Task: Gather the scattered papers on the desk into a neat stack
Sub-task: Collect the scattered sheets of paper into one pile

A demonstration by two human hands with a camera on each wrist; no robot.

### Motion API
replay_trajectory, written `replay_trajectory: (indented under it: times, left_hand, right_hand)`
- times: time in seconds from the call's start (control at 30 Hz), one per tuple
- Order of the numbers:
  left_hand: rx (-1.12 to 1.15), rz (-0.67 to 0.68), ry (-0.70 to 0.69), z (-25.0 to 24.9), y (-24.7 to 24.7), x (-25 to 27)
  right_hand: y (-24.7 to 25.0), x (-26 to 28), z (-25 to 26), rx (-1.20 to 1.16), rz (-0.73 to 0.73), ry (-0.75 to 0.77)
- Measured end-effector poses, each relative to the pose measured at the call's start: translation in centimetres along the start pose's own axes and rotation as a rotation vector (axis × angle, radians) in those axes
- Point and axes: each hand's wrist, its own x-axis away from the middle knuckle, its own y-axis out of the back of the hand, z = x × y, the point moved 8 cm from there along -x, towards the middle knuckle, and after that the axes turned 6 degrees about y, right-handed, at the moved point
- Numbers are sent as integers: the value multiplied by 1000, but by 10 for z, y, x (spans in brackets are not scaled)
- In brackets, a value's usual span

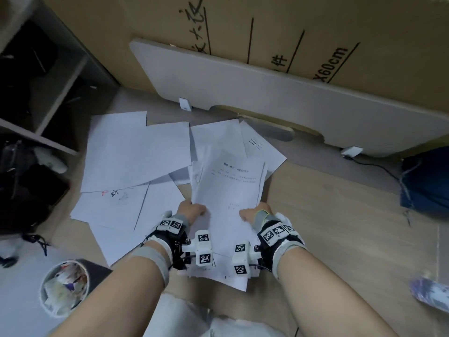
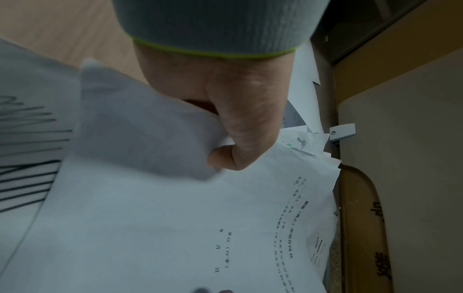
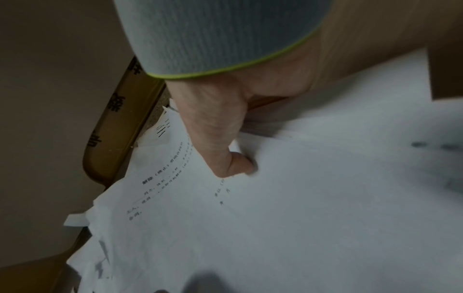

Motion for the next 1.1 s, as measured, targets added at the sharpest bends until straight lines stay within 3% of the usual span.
replay_trajectory:
  times: [0.17,0.4,0.57,0.77,0.87,1.1]
  left_hand:
    - [46,-7,-29,13,15,16]
    - [-77,6,-44,24,23,29]
    - [-68,-16,-44,30,68,17]
    - [175,32,-84,29,165,-16]
    - [311,105,-104,21,184,-25]
    - [638,192,-9,-3,227,-76]
  right_hand:
    - [-2,20,6,-28,-55,51]
    - [-5,46,20,10,-159,77]
    - [-39,62,56,5,-192,101]
    - [-127,69,129,59,-88,152]
    - [-143,69,140,110,-70,125]
    - [-146,62,137,30,-210,-8]
